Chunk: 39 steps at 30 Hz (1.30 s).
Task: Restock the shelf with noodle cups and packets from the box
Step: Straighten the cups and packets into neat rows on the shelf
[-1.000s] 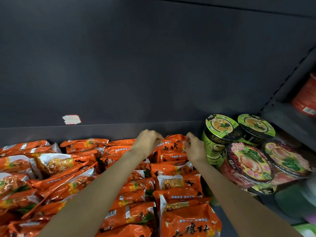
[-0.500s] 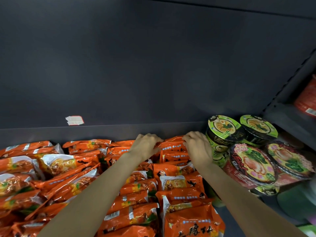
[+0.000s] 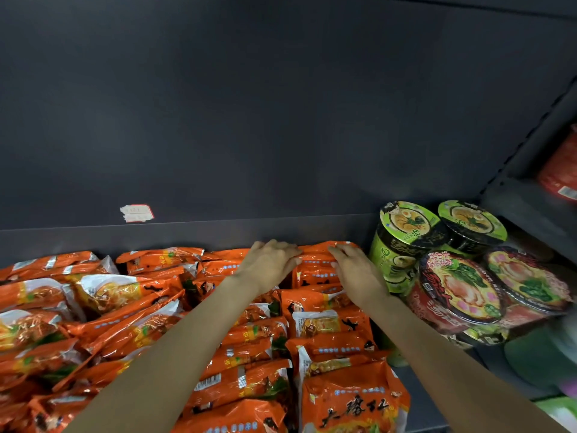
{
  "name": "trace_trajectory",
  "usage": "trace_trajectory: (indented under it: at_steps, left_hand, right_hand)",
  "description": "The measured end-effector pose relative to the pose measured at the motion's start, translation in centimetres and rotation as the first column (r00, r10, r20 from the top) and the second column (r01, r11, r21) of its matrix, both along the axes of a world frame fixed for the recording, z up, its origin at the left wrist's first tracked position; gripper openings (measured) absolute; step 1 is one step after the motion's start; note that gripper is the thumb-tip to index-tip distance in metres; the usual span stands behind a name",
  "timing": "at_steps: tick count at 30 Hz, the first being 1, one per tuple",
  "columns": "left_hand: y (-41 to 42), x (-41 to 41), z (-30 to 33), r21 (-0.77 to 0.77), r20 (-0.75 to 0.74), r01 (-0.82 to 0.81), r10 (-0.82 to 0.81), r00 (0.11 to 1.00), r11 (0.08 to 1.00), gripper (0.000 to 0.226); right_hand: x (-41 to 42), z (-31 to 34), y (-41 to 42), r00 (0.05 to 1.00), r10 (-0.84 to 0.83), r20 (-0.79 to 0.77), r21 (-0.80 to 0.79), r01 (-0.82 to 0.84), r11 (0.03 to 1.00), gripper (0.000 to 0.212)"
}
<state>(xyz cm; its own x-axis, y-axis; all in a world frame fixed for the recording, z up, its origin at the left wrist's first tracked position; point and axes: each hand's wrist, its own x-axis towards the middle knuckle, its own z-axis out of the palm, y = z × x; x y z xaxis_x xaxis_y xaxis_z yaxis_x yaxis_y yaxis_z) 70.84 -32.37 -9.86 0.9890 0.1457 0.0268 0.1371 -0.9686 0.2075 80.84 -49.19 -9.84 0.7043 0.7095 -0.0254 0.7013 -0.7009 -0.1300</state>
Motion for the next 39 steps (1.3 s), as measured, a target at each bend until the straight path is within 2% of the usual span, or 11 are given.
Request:
trace_trajectory:
  at_steps: [4, 6, 8, 11, 14, 18, 26, 30, 32, 35, 39]
  left_hand:
    - [-0.9, -0.7, 0.2, -0.006, 0.12, 0.024, -0.024, 0.992, 1.0, 0.042]
    - [-1.1, -1.2, 0.2, 0.013, 0.172, 0.048, -0.05, 0.984, 0.999, 0.037]
    - [-1.4, -1.3, 0.3, 0.059, 0.141, 0.053, -0.061, 0.988, 0.997, 0.037]
    - [-2.0, -1.1, 0.2, 0.152, 0.098, 0.002, -0.017, 0.995, 0.988, 0.037]
    - [-2.2, -1.2, 0.5, 0.217, 0.102, -0.021, -0.002, 0.995, 0.976, 0.025]
    - [-1.3, -2.2, 0.8, 0.164, 0.161, -0.08, 0.053, 0.985, 0.983, 0.015]
    - [-1.3, -1.6, 0.5, 0.096, 0.057, -0.017, 0.012, 0.998, 0.995, 0.013]
    - [-1.2, -0.9, 0.1, 0.096, 0.112, -0.028, 0.018, 0.994, 0.995, 0.017]
    - [-1.2, -0.8, -0.2, 0.096, 0.138, -0.021, 0.008, 0.99, 0.995, 0.018]
    - [-1.0, -0.9, -0.5, 0.104, 0.15, -0.003, -0.013, 0.989, 0.995, 0.02]
    - [-0.6, -1.4, -0.7, 0.114, 0.156, -0.001, -0.017, 0.988, 0.994, 0.023]
  right_hand:
    - [0.1, 0.6, -0.2, 0.993, -0.019, -0.12, 0.03, 0.023, 0.999, 0.044]
    - [-0.2, 0.8, -0.7, 0.995, 0.009, -0.103, 0.131, 0.005, 0.991, 0.041]
    - [-0.6, 0.8, -1.4, 0.998, 0.019, -0.063, 0.186, -0.007, 0.982, 0.039]
    - [-1.0, 0.3, -2.0, 0.999, 0.015, -0.053, 0.144, -0.007, 0.989, 0.038]
    - [-1.0, 0.0, -2.1, 0.998, -0.035, -0.049, 0.083, 0.039, 0.996, 0.04]
    - [-1.1, 0.2, -1.6, 0.999, -0.032, 0.044, 0.058, 0.029, 0.998, 0.039]
    - [-1.0, 0.0, -0.3, 0.986, -0.042, 0.16, -0.002, 0.043, 0.999, 0.022]
    - [-1.0, -0.6, -0.1, 0.972, -0.067, 0.223, 0.021, 0.064, 0.998, 0.032]
    - [-1.0, -0.8, -0.1, 0.967, -0.097, 0.236, 0.056, 0.086, 0.995, 0.051]
    - [-0.4, -0.8, 0.1, 0.983, -0.107, 0.148, 0.035, 0.103, 0.994, 0.073]
    - [0.1, -0.6, 0.5, 0.997, -0.018, 0.071, -0.031, 0.021, 0.999, 0.063]
